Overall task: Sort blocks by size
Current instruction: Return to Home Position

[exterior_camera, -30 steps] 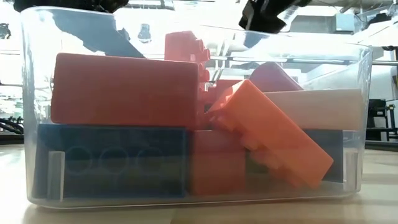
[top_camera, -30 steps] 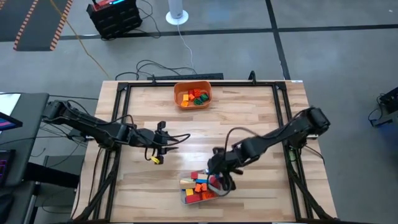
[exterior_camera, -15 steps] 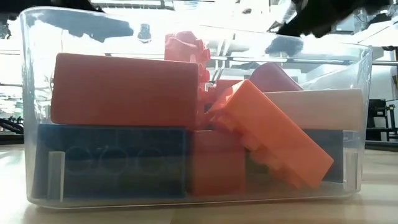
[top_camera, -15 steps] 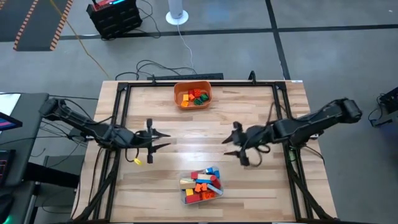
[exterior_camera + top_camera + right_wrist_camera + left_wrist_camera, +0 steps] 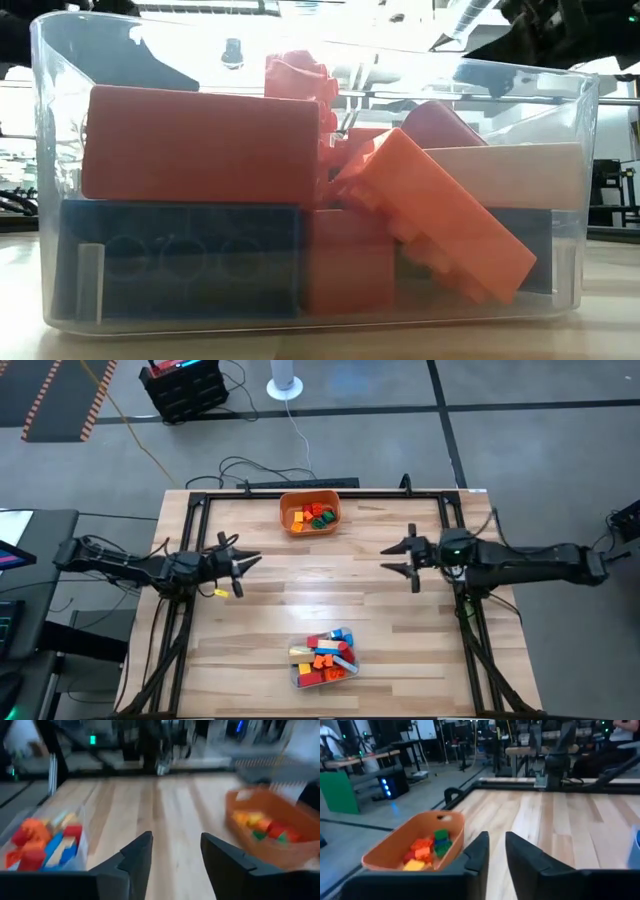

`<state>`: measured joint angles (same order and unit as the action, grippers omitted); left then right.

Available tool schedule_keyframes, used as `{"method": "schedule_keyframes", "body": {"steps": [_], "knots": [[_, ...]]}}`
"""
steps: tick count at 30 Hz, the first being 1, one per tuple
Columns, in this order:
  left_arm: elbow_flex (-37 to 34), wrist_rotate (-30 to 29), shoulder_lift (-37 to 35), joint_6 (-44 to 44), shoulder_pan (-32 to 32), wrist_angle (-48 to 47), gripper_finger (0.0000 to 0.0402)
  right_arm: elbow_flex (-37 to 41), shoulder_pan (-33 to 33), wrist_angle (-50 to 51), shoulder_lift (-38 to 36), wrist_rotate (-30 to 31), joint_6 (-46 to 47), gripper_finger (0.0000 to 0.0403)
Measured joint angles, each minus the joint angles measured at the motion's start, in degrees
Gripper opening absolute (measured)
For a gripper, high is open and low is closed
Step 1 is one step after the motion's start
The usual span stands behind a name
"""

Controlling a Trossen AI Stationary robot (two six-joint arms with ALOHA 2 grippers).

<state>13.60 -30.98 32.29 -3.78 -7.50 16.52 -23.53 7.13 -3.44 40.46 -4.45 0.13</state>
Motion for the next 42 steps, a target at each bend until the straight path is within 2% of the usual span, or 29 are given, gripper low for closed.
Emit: {"method": "schedule_keyframes", "body": {"steps": [8,14,23,27,34,42], "knots": [[-3.99,0.16,-8.85,0.56,0.38,-0.30,0.0004,6.63,4.06,-5.08,-12.04,-0.09,-3.20,0.0162],[-6.32,-3.60,-17.04,0.68,0.38,-3.76,0.0001,13.02,5.81,-9.23,-18.40,-0.09,-2.30,0.0143],[-10.33,-7.77,-27.44,1.08,1.23,-7.94,0.0001,19.78,10.01,-9.77,-28.22,-0.07,-1.35,0.0117],[-11.13,-8.06,-30.23,2.16,2.77,-10.22,0.0000,23.03,11.43,-15.40,-32.47,-0.06,-0.09,0.0101],[-11.64,-8.40,-31.45,5.79,6.16,-13.26,0.0000,23.04,11.29,-13.20,-37.17,-0.08,-0.73,0.0078],[-11.75,-8.57,-31.46,8.41,8.24,-14.59,0.0000,23.06,11.03,-0.18,-39.92,-0.09,-0.78,0.0070]]}}
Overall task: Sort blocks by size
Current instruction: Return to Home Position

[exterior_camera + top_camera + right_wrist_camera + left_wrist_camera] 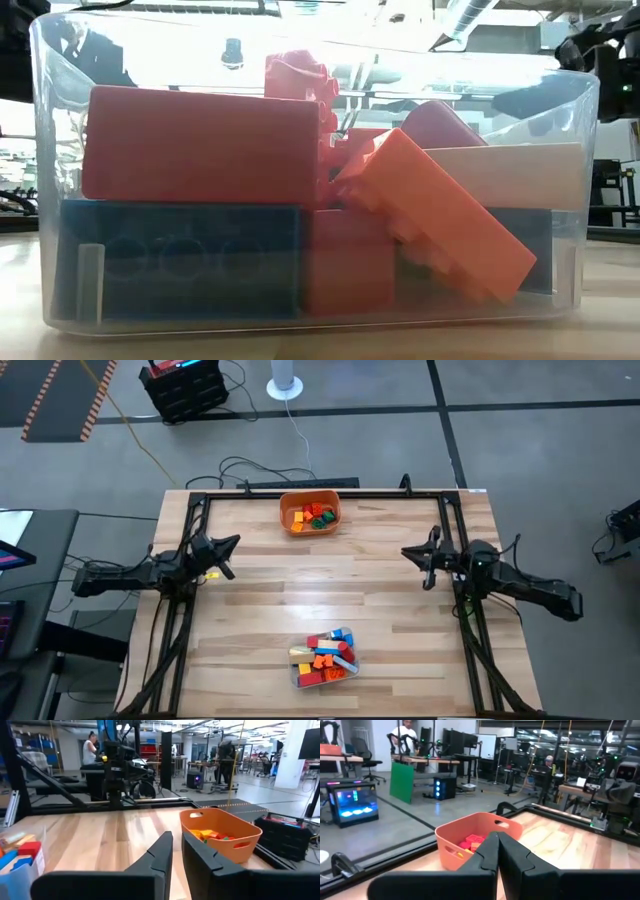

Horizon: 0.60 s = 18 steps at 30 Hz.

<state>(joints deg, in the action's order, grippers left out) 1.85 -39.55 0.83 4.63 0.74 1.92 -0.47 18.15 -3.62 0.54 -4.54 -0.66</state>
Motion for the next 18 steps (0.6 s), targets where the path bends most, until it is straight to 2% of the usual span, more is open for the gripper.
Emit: {"method": "schedule_keyframes", "body": {"steps": [6,14,18], "knots": [[-0.04,0.24,0.00,0.63,0.04,-0.23,0.0000,0.02,-2.29,0.65,-0.31,0.02,0.66,0.0070],[-0.09,0.74,0.01,-3.54,0.04,2.64,0.0000,0.07,-5.76,0.88,-0.34,0.04,8.43,0.0072],[-0.09,0.76,0.12,-3.33,0.04,3.90,0.0000,0.09,-6.10,1.79,0.25,1.51,8.45,0.0072]]}}
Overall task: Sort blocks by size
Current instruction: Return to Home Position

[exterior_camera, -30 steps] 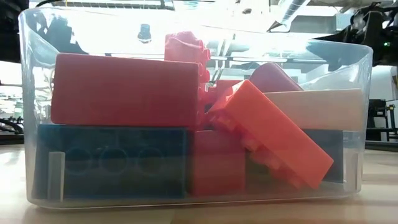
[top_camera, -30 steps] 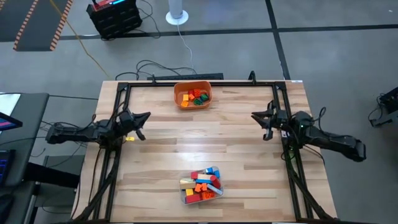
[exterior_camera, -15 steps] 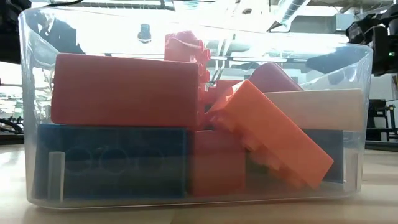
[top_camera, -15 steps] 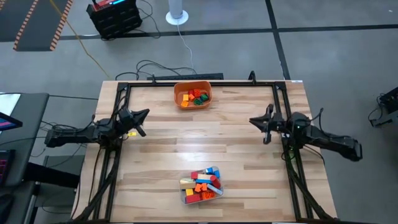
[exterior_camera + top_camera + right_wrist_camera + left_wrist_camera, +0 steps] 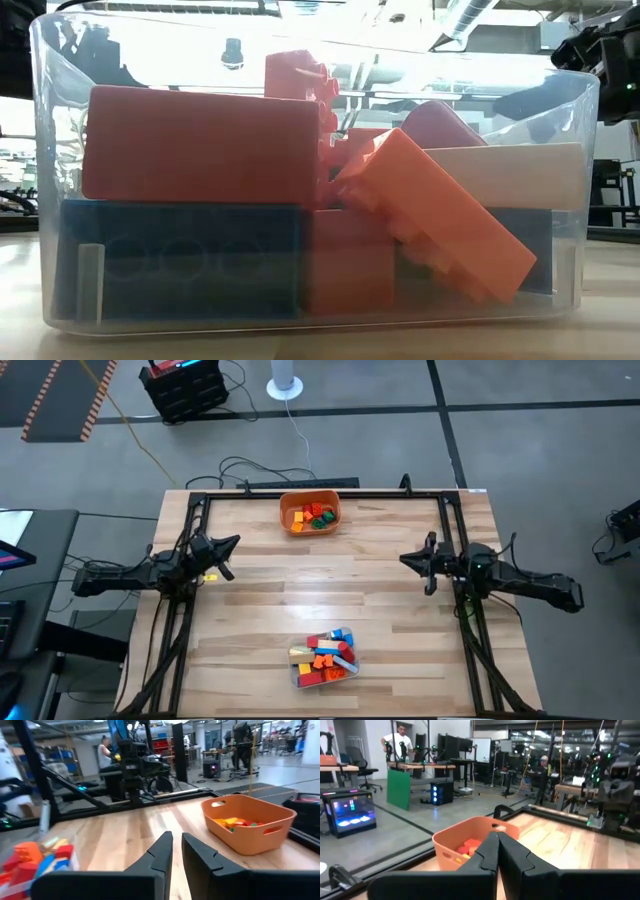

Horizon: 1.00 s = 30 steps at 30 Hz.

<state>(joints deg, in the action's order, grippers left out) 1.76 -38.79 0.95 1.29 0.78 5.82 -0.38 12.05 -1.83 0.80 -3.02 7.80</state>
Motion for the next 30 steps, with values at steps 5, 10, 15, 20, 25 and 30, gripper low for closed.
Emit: {"method": "schedule_keyframes", "body": {"steps": [5,10,15,20,25,30], "knots": [[0.00,-0.01,0.00,-2.09,0.11,0.69,0.0000,0.00,0.82,0.26,1.18,0.78,-3.13,0.0072],[-0.02,-0.01,0.00,-1.86,0.11,0.84,0.0000,0.02,1.56,0.40,1.45,0.81,-11.93,0.0072],[-0.02,-0.02,0.00,-7.04,0.11,0.40,0.0000,0.02,1.96,0.40,1.44,0.92,-26.66,0.0072],[-0.04,-0.04,0.00,-7.38,0.11,-2.20,0.0000,0.04,1.93,0.42,1.44,0.94,-27.61,0.0072],[-0.04,-0.04,0.02,-7.20,0.11,-3.07,0.0000,0.04,1.93,0.44,1.44,0.94,-27.62,0.0072],[-0.04,-0.04,0.02,-7.14,0.11,-3.06,0.0000,0.04,1.93,0.48,1.44,0.94,-27.63,0.0072]]}}
